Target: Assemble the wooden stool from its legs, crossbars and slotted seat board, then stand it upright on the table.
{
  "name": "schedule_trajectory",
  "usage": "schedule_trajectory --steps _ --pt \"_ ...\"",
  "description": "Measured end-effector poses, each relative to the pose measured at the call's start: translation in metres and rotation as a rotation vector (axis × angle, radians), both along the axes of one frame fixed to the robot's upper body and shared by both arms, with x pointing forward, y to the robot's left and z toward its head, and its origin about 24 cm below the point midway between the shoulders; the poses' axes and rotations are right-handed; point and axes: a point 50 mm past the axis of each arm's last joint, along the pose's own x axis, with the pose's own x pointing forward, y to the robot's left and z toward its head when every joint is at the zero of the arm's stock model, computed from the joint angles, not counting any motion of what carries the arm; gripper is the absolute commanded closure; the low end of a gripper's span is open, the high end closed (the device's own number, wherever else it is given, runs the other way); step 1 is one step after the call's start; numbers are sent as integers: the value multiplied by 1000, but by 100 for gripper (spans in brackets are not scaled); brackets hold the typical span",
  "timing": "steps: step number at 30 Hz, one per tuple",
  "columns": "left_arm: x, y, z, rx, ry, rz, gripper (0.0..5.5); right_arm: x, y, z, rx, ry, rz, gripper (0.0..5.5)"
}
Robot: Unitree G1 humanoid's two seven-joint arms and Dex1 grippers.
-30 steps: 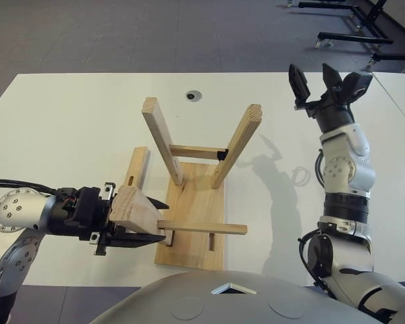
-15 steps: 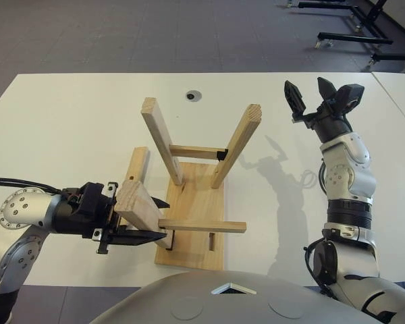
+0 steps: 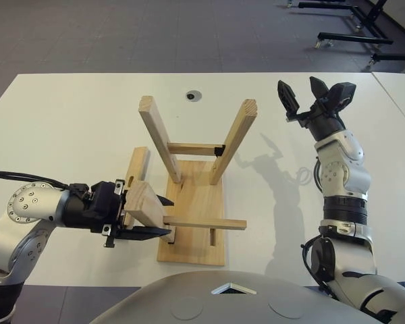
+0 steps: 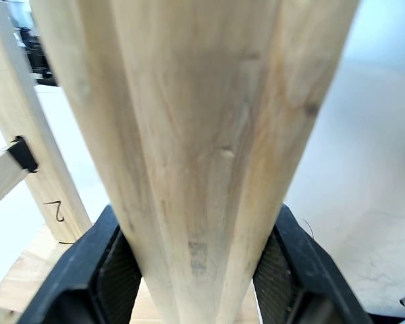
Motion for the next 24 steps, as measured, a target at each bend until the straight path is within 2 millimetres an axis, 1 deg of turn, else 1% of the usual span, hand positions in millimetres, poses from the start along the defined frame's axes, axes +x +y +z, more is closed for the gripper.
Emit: schedule_trajectory --steps 4,9,10,11,13,17,20,24 --pt "-6 -9 0 18 -19 -14 341 2 -1 4 -8 -14 -1 10" --pt "-9 -15 -4 10 -15 21 341 3 -2 8 -19 -33 -5 10" --pt "-9 -16 -4 5 -19 32 308 4 -2 8 -19 -34 -5 10" --pt "-8 -16 -7 32 -33 47 299 4 -1 9 -19 -37 -4 10" --pt "-10 -6 -39 199 60 135 263 5 -4 11 -22 -41 -12 10" --pt "-6 -3 -49 318 -4 161 207 6 -4 14 -26 -61 -14 10" --pt "-3 -3 -47 354 -54 162 160 6 -4 13 -25 -58 -14 10" --pt "-2 -5 -43 350 -87 159 82 6 -5 11 -23 -56 -19 10"
